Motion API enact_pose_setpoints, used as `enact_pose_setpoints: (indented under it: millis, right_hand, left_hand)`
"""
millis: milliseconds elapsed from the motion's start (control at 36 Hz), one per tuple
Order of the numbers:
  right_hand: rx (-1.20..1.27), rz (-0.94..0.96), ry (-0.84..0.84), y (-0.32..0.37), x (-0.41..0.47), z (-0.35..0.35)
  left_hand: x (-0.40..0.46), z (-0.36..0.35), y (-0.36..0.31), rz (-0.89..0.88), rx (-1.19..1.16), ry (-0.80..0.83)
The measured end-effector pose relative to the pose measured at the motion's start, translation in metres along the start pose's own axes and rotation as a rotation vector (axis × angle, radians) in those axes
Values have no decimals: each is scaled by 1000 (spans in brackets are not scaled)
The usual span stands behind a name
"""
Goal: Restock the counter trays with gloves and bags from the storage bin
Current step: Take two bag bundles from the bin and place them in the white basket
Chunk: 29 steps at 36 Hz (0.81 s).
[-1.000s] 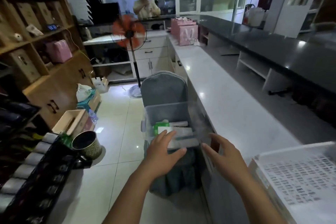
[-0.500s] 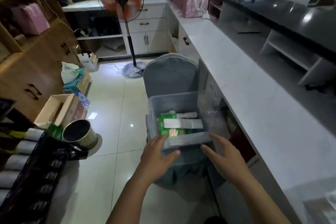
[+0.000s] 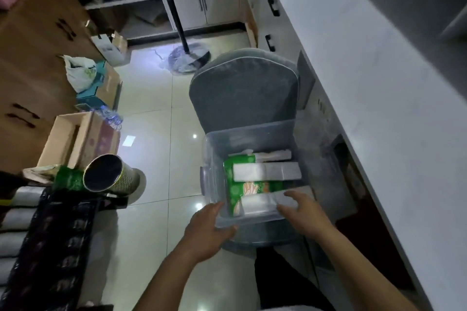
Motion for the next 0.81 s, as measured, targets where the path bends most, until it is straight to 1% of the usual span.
enact_pose_setpoints:
  millis: [56, 139, 222, 333, 500, 611, 694, 806]
  right_hand:
    - [-19, -48, 45, -7, 25, -2]
    - [-39, -123, 82, -19, 60, -6]
    - [-120, -177, 134, -27, 82, -13]
    - [-219, -191, 194, -34, 93, -24]
    - [-408, -176, 167, -41, 117, -20]
    - [-431, -224, 155, -53, 131, -20]
    - [-472, -263, 159, -59, 128, -25]
    - [-550, -295, 149, -62, 113, -36]
  left_hand:
    - [25, 6, -1, 21, 75, 39]
    - [65, 8, -6, 21, 115, 71]
    - [103, 2, -7, 16, 185, 125]
    - [151, -18, -3, 62, 263, 238]
    - [227, -50, 13, 100, 419, 402]
    - [277, -66, 22, 82, 519, 405]
    - [309, -75, 32, 95, 595, 362]
    - [343, -98, 41, -13, 712, 300]
Point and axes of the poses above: each hand's wrist, its own x-axis towards the middle knuckle, its own z-axis out of the back of the hand, y = z × x, the point moved 3 cm from there along x, towards the middle knuckle, and after that the axes turned 6 degrees about x, right-handed, at the moved point
